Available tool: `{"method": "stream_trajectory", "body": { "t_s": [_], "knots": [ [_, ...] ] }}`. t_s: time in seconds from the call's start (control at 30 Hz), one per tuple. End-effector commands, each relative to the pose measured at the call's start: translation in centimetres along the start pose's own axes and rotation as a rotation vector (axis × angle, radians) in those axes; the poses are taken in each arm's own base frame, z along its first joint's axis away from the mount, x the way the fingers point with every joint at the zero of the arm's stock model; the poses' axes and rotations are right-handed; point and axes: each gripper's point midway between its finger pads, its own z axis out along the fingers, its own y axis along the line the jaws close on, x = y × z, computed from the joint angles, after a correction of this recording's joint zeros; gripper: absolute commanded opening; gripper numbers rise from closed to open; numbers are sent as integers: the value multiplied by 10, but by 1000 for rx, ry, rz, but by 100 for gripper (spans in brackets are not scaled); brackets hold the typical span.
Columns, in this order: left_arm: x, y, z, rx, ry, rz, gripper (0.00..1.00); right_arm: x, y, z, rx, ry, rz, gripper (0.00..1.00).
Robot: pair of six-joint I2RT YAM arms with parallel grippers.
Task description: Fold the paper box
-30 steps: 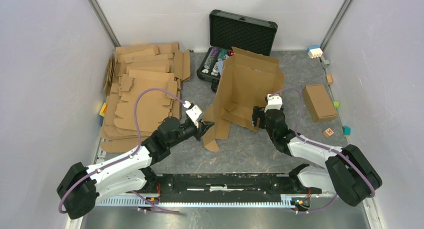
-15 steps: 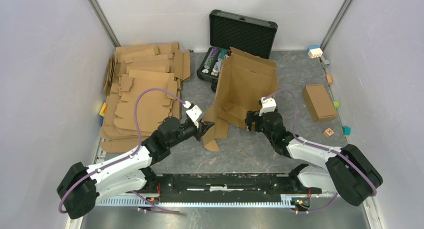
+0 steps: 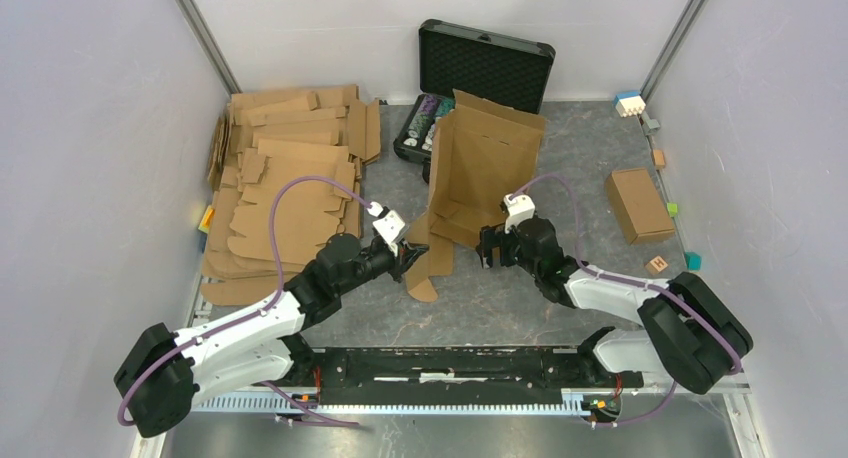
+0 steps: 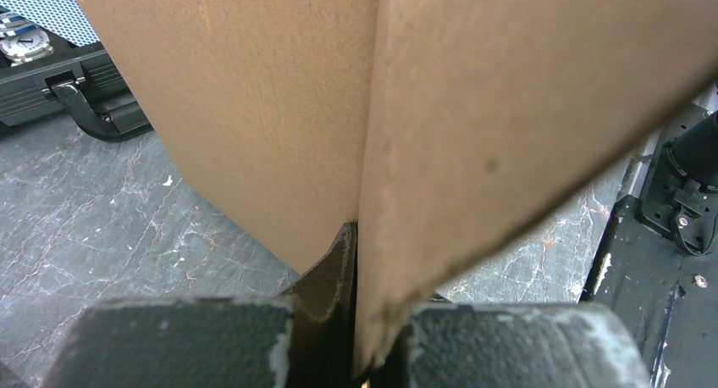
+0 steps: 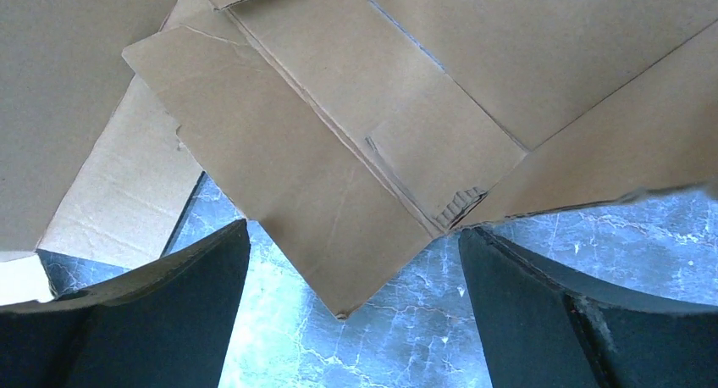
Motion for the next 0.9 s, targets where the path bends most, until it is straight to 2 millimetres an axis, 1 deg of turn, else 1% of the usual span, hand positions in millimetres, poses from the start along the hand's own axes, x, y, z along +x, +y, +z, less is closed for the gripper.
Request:
{"method": "stream_trajectory", "body": {
  "t_s": [0.0, 0.23, 0.33, 0.5, 0.63, 0.77, 0.87],
  "knots": [
    [1, -7, 2, 36, 4, -24, 9, -24, 19, 5, -75, -53, -12, 98],
    [1, -3, 2, 9, 2, -26, 9, -34, 9, 19, -9, -49, -79, 98],
    [-1, -2, 3, 5, -1, -29, 9, -35, 0, 26, 41, -19, -130, 98],
    [-2, 2, 2, -21, -7, -28, 8, -42, -10, 26, 89, -42, -186, 98],
    [-3, 3, 5, -24, -4, -32, 8, -48, -23, 24, 131, -67, -196, 98],
    [-3, 4, 5, -29, -1, -32, 8, -46, -26, 25, 107, -68, -176, 98],
    [-3, 4, 5, -29, 3, -33, 8, -48, -22, 25, 36, -95, -143, 98]
  ]
}}
